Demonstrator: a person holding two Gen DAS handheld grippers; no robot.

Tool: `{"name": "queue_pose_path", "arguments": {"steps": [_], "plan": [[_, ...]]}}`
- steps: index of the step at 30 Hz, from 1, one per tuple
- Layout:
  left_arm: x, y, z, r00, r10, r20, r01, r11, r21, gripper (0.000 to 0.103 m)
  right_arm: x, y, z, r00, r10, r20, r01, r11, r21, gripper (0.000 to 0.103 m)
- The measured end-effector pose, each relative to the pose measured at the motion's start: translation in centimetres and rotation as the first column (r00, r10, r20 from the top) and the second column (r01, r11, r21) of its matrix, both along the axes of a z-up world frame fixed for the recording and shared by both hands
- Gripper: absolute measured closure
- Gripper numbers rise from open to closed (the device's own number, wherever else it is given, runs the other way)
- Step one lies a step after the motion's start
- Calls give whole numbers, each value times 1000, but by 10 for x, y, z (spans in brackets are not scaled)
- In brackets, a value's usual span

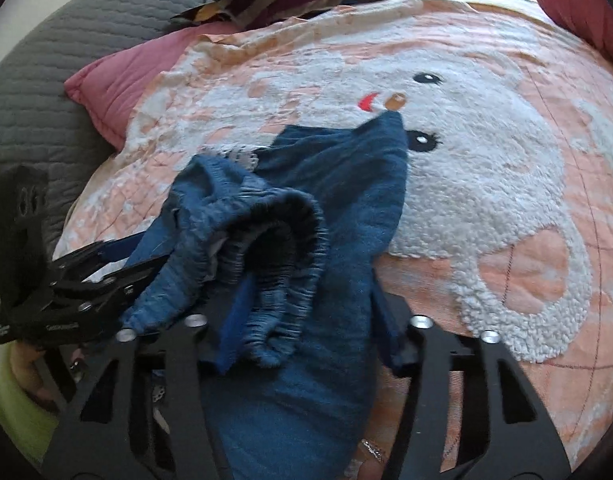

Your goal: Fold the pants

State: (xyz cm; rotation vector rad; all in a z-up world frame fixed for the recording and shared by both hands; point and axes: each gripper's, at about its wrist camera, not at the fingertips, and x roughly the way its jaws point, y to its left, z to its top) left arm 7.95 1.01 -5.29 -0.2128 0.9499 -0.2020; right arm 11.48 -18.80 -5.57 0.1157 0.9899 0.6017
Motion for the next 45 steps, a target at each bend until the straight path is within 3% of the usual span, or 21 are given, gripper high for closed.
{"name": "queue_pose_path", "arguments": {"steps": [1, 6, 10, 19, 25, 36, 41, 45], "plan": [[-1, -4, 0, 1000, -16, 1, 16, 1000, 1, 44, -2, 1, 1, 1000, 8, 6, -8, 1000, 1, 76], [-7, -13, 9, 999, -21, 45, 19, 999, 43, 68, -12, 12, 8, 997, 21, 80, -16, 998, -55, 82], [-10, -13, 17, 998, -20, 67, 17, 999, 45, 75, -19, 19, 19, 989, 36, 144, -23, 996, -89, 85], [6, -8, 49, 990, 7, 144, -17, 997, 70, 76, -9, 42, 51, 965, 71, 252, -49, 994, -94, 86], [28, 5, 64, 981, 39, 189, -57, 994, 89, 76, 18, 51, 60, 960, 55, 274, -39, 997, -65, 86], [56, 14, 48, 981, 79, 177, -94, 992, 79, 76, 54, 65, 45, 965, 43, 258, -21, 996, -90, 86], [62, 17, 36, 984, 92, 151, -105, 992, 77, 76, 63, 60, 28, 979, 14, 205, 6, 995, -96, 86], [66, 20, 25, 986, 108, 124, -119, 989, 87, 73, 69, 50, 15, 989, -36, 143, 49, 995, -87, 80]]}}
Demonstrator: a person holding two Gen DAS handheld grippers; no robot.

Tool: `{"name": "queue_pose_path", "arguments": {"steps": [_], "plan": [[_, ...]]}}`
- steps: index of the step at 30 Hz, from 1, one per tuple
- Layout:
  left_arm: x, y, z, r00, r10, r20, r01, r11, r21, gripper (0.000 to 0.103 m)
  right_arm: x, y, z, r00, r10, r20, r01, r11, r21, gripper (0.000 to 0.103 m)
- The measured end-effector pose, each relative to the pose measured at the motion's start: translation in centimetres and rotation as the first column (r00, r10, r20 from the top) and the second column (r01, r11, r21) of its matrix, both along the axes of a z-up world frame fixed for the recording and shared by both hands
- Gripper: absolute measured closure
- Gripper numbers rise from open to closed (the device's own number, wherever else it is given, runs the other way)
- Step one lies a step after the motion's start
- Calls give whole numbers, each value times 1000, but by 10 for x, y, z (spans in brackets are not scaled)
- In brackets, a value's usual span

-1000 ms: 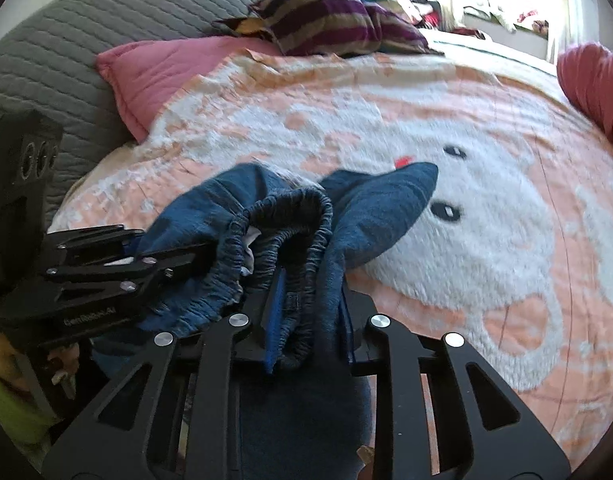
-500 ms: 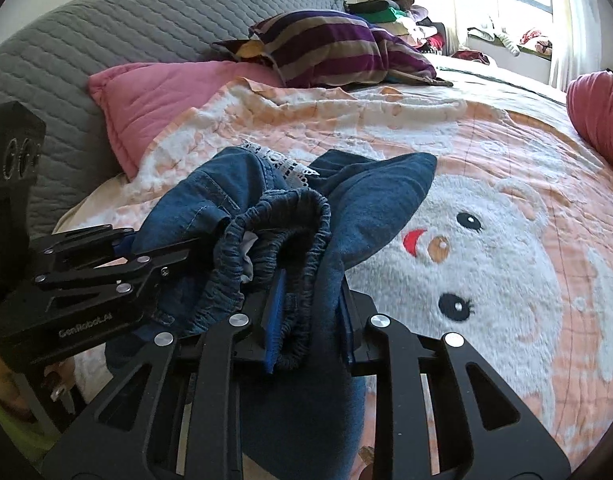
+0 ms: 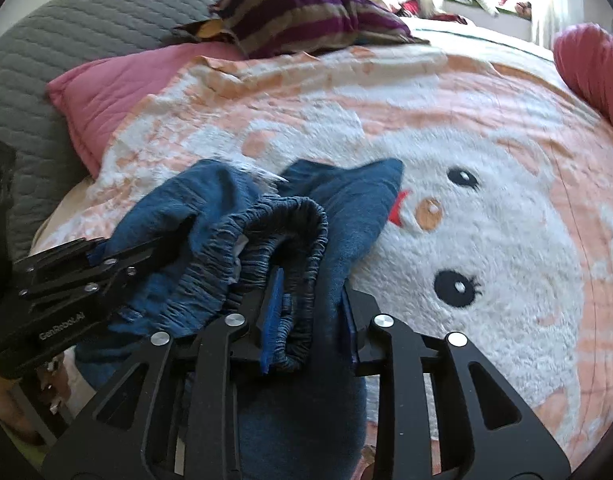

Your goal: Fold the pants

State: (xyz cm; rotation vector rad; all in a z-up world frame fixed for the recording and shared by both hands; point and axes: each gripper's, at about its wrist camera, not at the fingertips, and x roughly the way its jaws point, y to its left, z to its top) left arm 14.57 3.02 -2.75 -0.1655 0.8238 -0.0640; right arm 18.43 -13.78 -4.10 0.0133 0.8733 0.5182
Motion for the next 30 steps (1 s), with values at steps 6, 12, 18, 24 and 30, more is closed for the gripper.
{"name": "queue_pose_path", "arguments": {"steps": [6, 12, 18, 24, 30], "plan": [[4, 1, -11, 999, 10, -32, -9, 1000, 18, 65, 6, -6, -14, 997, -54, -50, 52, 998, -31, 64], [5, 1, -14, 999, 10, -37, -9, 1000, 20, 64, 5, -8, -18, 996, -74, -52, 72, 996, -43, 61], [4, 2, -12, 999, 12, -39, -12, 1000, 10, 55, 2, -10, -13, 996, -83, -30, 82, 996, -29, 52], [-3, 6, -5, 999, 19, -32, -19, 1000, -11, 43, -7, -19, -2, 994, -111, 9, 111, 994, -22, 36], [-18, 15, 12, 999, 51, -3, -51, 998, -24, 29, -23, -33, 18, 987, -142, 72, 142, 990, 11, 20]]}}
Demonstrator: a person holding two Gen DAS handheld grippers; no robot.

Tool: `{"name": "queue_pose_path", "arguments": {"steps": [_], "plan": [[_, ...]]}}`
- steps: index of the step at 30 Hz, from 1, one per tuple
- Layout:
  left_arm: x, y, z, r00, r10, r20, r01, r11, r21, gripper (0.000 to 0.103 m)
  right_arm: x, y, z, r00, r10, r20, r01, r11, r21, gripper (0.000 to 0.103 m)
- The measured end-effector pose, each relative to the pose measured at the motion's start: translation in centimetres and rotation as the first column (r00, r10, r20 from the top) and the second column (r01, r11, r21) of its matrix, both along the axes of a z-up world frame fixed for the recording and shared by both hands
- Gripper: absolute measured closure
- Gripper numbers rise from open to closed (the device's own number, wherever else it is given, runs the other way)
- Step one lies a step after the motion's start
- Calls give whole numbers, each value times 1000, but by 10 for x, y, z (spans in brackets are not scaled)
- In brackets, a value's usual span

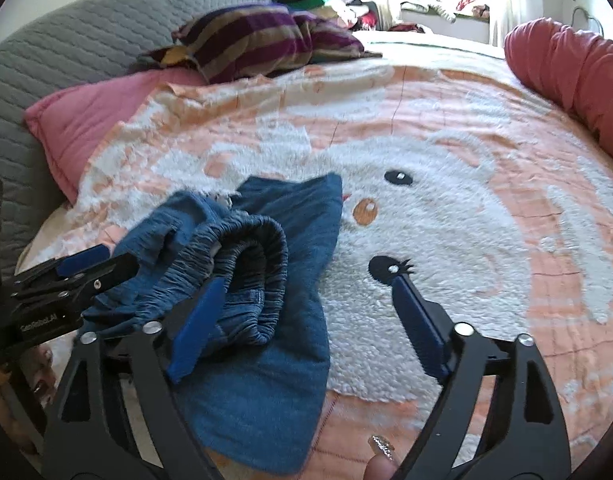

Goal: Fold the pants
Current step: 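Lay the folded bundle down and open both grippers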

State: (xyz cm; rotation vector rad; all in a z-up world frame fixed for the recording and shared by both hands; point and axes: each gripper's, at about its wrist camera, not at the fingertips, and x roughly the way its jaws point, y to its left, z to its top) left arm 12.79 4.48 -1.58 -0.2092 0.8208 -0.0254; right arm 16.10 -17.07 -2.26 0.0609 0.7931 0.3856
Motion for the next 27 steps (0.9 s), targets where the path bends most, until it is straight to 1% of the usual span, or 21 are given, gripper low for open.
{"name": "queue_pose_path", "arguments": {"steps": [2, 3, 5, 7, 11, 16, 21, 24, 27], "plan": [[-5, 2, 4, 1000, 7, 8, -7, 1000, -5, 29, -5, -3, 7, 1000, -8, 19, 8, 1000, 6, 17], [-8, 4, 8, 1000, 14, 13, -14, 1000, -6, 25, -7, -4, 10, 1000, -10, 27, 9, 1000, 8, 15], [-14, 7, 14, 999, 27, 25, -27, 1000, -7, 8, -13, -8, 18, 999, -23, 49, 22, 1000, 5, 13], [-22, 10, 24, 998, 41, 48, -41, 999, -7, 5, -20, -11, 27, 997, -40, 69, 40, 999, 1, 10], [-36, 13, 42, 995, 56, 80, -56, 998, -2, 5, -35, -19, 45, 994, -52, 93, 51, 999, 21, 9], [-58, 9, 59, 993, 47, 110, -48, 999, 6, 4, -59, -27, 60, 991, -54, 120, 51, 998, 26, 9], [-79, -3, 66, 992, 18, 128, -23, 999, 31, 4, -82, -35, 71, 987, -54, 152, 51, 998, 26, 9], [-95, -13, 66, 992, 3, 130, -8, 999, 34, 4, -94, -38, 76, 984, -50, 173, 46, 999, 23, 9], [-106, -19, 64, 992, -9, 123, 3, 999, 52, 4, -107, -39, 80, 980, -44, 192, 43, 999, 12, 9]]}}
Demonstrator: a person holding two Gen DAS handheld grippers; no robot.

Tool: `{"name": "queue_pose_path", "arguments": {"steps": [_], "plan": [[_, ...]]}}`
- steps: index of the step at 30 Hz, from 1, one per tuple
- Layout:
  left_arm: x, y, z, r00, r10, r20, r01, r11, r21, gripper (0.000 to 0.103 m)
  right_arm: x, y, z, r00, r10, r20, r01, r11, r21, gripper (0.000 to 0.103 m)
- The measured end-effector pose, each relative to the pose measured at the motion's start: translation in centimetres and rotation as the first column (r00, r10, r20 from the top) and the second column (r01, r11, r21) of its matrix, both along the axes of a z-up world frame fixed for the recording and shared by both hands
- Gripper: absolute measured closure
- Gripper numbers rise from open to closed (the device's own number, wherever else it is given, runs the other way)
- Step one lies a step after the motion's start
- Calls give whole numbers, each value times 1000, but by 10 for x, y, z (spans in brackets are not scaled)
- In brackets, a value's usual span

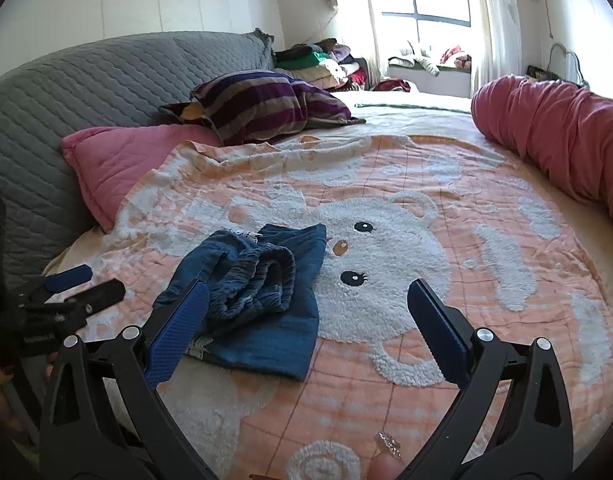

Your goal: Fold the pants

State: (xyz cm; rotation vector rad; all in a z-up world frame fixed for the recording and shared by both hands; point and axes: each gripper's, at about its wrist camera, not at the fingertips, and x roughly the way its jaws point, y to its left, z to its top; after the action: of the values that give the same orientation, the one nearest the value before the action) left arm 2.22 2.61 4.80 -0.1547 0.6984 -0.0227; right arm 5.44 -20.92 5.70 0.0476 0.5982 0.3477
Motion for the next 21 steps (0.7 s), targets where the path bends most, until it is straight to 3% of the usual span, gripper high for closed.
{"name": "queue_pose_path", "arguments": {"steps": [12, 21], "plan": [[-41, -5, -17, 1000, 9, -30, -8, 1000, 19, 4, -46, -4, 1, 998, 42, 45, -40, 998, -45, 9], [-53, -3, -49, 995, 19, -96, -19, 1000, 5, 4, -55, -6, -35, 999, 39, -38, -41, 997, -64, 9]]}}
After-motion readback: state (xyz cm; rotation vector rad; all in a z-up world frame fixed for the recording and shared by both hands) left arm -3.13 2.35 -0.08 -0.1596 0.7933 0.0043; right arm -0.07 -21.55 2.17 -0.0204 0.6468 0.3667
